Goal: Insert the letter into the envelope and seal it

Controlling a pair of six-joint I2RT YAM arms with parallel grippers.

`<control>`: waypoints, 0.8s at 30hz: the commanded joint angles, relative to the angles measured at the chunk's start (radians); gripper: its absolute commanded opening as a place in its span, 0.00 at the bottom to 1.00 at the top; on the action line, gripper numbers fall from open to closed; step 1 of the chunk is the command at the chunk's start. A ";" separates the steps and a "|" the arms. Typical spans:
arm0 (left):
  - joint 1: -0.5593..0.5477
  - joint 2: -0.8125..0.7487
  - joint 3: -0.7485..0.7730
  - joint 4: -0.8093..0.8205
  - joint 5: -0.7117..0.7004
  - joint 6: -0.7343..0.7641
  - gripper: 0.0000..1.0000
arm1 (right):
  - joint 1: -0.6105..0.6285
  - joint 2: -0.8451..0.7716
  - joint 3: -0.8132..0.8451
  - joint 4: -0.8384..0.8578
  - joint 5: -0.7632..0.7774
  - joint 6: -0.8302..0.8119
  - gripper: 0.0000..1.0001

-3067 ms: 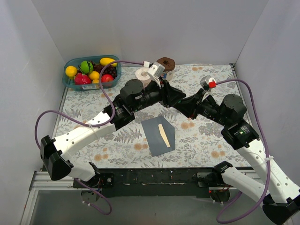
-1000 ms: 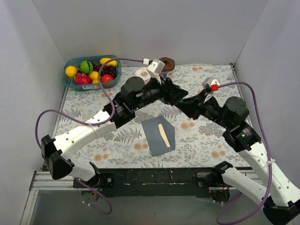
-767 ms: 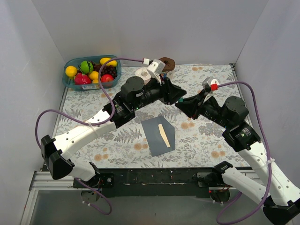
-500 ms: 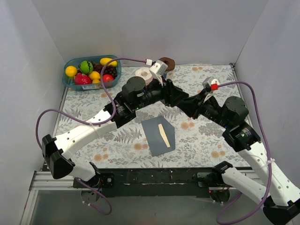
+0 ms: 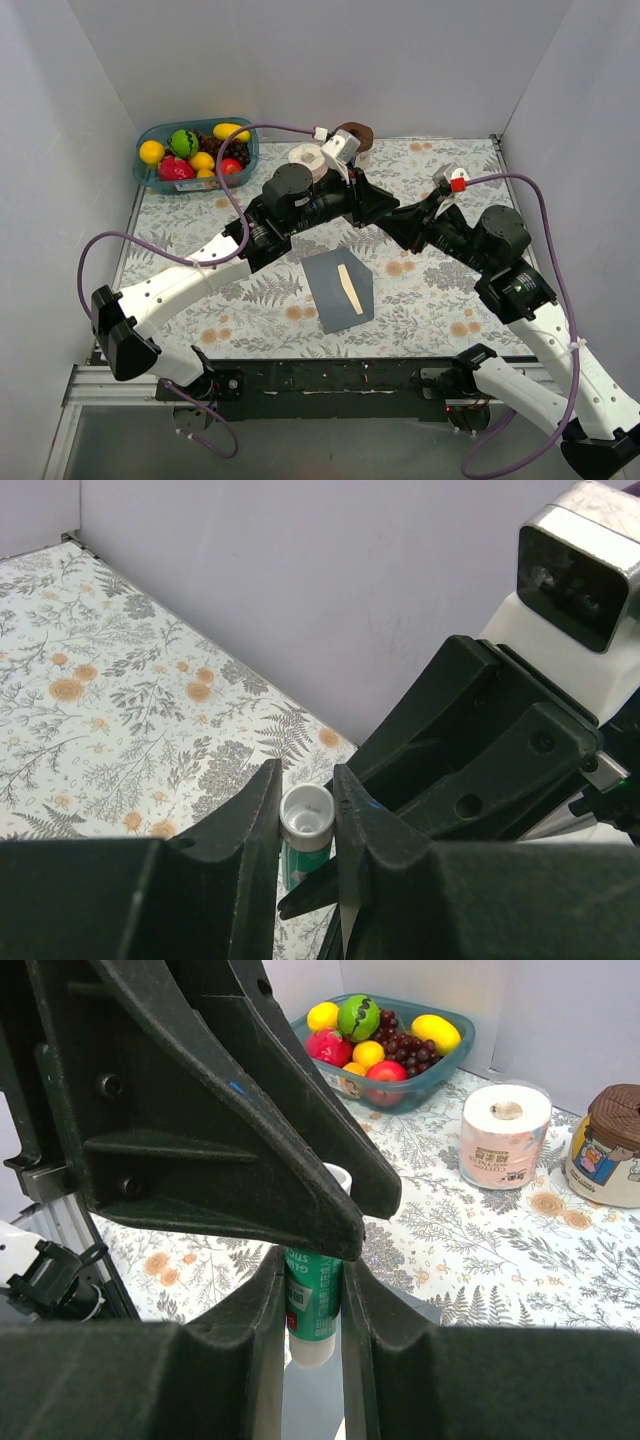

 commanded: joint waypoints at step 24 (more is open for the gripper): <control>0.059 -0.164 -0.124 0.361 0.500 -0.100 0.98 | 0.001 -0.034 0.051 0.101 -0.305 0.003 0.01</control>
